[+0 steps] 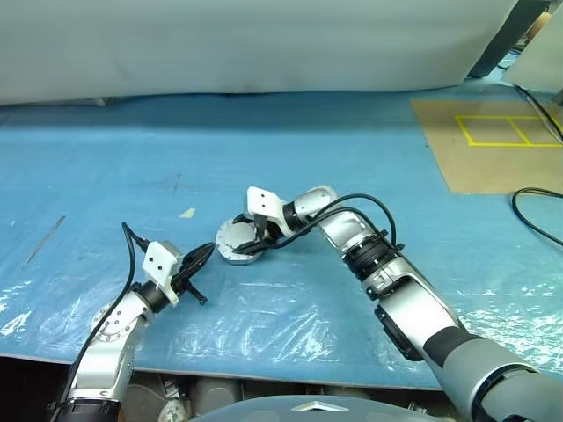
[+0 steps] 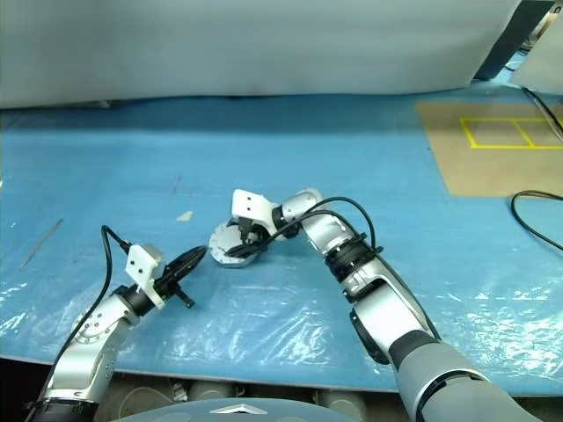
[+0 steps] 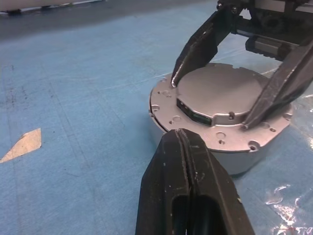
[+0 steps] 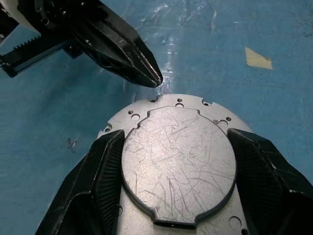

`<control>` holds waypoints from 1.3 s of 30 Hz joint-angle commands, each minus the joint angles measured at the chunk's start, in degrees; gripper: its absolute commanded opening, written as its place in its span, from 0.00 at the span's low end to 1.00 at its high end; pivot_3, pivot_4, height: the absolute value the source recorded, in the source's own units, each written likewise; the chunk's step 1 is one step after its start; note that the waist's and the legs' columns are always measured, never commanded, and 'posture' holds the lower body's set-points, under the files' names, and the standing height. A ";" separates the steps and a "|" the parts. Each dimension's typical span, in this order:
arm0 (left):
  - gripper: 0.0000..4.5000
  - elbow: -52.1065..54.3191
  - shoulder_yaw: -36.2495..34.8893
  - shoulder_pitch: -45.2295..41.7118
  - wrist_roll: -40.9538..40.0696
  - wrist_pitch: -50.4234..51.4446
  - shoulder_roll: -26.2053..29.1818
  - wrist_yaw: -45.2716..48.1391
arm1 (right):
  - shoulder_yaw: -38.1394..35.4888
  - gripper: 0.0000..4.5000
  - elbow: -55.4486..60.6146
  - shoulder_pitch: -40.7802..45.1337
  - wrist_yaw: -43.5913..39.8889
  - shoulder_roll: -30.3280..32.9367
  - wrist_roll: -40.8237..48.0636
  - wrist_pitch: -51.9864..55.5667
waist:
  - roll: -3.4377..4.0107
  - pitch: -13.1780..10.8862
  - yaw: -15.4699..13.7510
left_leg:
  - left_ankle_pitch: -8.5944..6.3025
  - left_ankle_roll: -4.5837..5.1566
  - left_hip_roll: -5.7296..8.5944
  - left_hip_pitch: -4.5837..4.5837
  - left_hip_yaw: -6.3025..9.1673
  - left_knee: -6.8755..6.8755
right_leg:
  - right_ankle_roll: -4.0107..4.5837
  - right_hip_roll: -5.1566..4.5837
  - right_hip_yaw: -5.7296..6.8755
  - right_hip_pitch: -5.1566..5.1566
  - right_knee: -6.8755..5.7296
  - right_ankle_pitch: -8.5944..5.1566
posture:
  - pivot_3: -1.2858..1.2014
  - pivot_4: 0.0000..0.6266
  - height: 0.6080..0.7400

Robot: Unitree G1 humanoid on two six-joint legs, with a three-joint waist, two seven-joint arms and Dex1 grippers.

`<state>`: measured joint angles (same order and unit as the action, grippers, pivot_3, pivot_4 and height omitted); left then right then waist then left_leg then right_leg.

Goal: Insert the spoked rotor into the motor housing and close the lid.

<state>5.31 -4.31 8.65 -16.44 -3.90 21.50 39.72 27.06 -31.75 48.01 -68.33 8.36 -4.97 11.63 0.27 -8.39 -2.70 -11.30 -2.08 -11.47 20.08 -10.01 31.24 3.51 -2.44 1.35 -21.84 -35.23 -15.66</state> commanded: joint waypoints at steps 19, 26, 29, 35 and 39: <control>0.00 -0.72 0.97 -2.86 0.40 -0.89 0.41 0.34 | -0.52 0.66 -4.94 -4.28 6.59 -3.35 -0.05 8.48 | 0.01 0.00 0.53 | -0.14 0.14 -0.17 -0.95 -0.02 -0.14 | 0.47 0.13 -0.08 0.63 -0.20 -0.26 | 0.52 0.24 1.00; 0.00 -4.05 3.81 -6.99 5.37 0.04 0.41 -1.90 | 2.03 0.66 -3.69 -5.80 7.98 -1.80 -2.73 5.64 | 0.01 -0.01 0.40 | -0.14 0.12 -0.17 -0.89 -0.02 -0.17 | 0.53 0.14 -0.06 0.56 -0.15 -0.29 | 0.52 0.24 1.00; 0.00 -4.54 5.51 -7.09 7.52 2.50 1.33 -1.96 | 1.96 0.66 -3.73 -5.54 8.11 -1.65 -2.64 5.57 | 0.02 0.00 0.50 | -0.14 0.13 -0.12 -0.97 -0.02 -0.15 | 0.51 0.10 -0.10 0.68 -0.16 -0.30 | 0.52 0.24 1.00; 0.00 -3.40 7.41 -7.72 7.75 5.56 1.63 -2.08 | 1.74 0.66 -3.22 -5.03 7.94 -1.79 -2.02 6.38 | 0.27 0.16 0.41 | -0.14 0.12 -0.10 -0.98 -0.02 -0.16 | 0.50 0.09 -0.12 0.70 -0.15 -0.31 | 0.52 0.24 1.00; 0.00 -1.95 9.57 -7.72 6.66 8.08 2.58 1.34 | 1.73 0.66 -3.41 -4.75 7.84 -1.94 -1.93 6.41 | 0.29 0.18 0.35 | -0.15 0.13 -0.10 -0.98 -0.02 -0.16 | 0.50 0.08 -0.12 0.70 -0.15 -0.31 | 0.52 0.24 1.00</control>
<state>3.79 1.12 -0.18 -10.23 1.23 23.48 38.32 25.56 -31.26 45.48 -60.79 5.64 -3.78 15.07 0.56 -8.22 -2.35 -11.45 -1.95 -11.56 19.10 -10.03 31.07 4.00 -2.37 1.23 -21.13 -35.38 -15.98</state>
